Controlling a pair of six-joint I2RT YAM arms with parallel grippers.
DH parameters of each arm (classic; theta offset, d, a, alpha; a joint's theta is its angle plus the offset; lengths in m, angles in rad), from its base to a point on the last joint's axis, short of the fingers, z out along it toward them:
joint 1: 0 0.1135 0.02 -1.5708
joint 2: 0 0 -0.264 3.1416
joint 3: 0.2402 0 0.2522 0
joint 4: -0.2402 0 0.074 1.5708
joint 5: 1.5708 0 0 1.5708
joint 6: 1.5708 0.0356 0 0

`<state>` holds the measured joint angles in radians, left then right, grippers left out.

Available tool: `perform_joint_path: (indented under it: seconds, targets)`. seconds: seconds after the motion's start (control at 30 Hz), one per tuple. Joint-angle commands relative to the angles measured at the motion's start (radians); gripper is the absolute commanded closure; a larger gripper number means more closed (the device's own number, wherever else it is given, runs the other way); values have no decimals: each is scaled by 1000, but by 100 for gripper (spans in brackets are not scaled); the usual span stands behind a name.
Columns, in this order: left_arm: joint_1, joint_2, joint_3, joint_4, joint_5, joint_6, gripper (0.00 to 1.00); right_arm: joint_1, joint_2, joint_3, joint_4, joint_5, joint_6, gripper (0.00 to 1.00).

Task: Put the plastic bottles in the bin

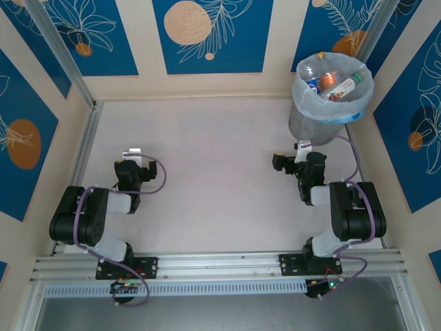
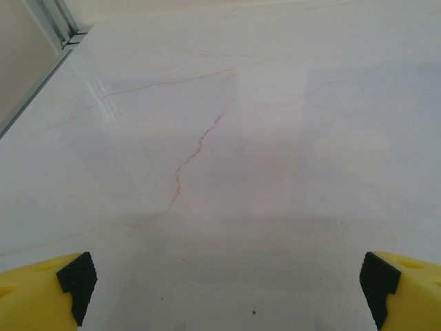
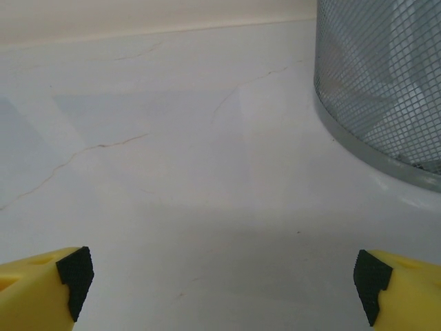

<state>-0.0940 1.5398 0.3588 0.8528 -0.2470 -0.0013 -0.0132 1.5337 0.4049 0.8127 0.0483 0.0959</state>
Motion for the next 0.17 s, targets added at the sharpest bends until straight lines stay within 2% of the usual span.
perform_joint_path:
  seconds: [0.0, 0.13]
  targets:
    - [-8, -3, 25, 17, 11, 15, 1, 2, -9, 11, -3, -5, 3, 1]
    - [-7, -4, 20, 23, 11, 16, 1, 2, -10, 11, -4, -4, 4, 1]
